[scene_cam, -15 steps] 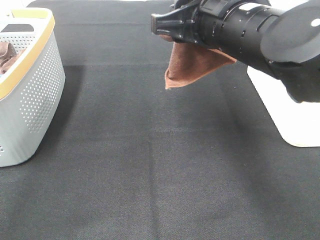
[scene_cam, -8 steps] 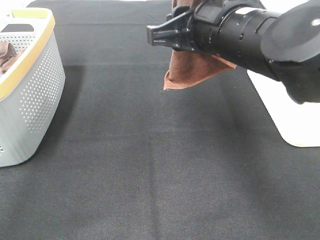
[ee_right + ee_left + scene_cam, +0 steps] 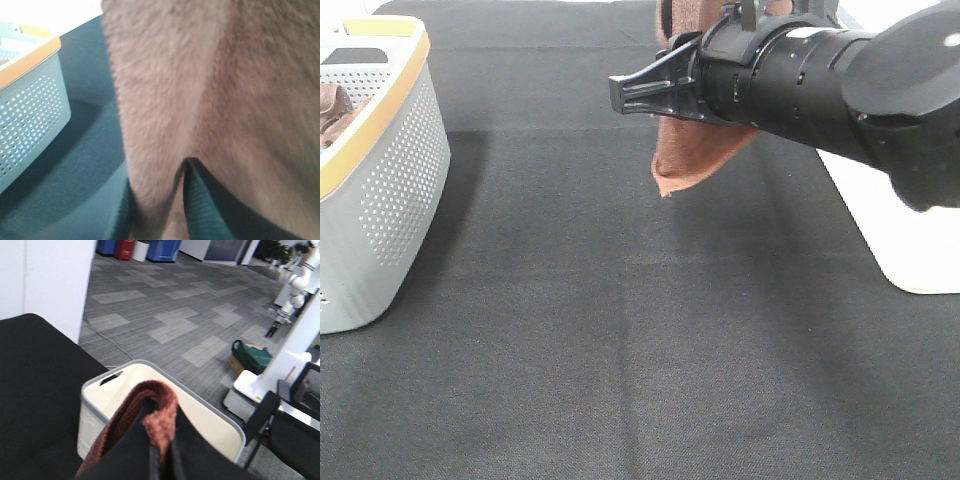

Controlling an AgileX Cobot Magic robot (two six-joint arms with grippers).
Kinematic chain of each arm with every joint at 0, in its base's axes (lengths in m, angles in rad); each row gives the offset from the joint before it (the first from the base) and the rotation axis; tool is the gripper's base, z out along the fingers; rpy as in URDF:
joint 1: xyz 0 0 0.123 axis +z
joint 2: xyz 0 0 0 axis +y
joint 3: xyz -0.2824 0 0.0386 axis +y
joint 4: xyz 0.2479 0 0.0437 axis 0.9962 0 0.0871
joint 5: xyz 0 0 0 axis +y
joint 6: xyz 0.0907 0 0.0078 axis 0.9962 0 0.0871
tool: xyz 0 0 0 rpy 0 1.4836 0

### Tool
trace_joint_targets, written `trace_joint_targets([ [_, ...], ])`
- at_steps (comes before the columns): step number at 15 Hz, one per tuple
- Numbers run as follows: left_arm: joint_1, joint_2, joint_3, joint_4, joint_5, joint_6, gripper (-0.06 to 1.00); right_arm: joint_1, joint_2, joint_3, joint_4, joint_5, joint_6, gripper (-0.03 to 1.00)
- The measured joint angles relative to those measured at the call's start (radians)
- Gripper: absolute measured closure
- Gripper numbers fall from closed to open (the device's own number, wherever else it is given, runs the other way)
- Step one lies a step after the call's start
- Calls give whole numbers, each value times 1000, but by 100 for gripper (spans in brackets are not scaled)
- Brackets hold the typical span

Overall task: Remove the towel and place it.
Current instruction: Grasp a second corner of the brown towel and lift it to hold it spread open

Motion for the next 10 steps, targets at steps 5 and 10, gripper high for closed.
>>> trace_joint_targets([
  [5, 0, 0, 0, 89, -24, -37, 94, 0, 0, 0, 1, 47, -27, 90],
  [10, 0, 0, 0, 141, -27, -43, 94, 0, 0, 0, 15, 59, -33, 97],
])
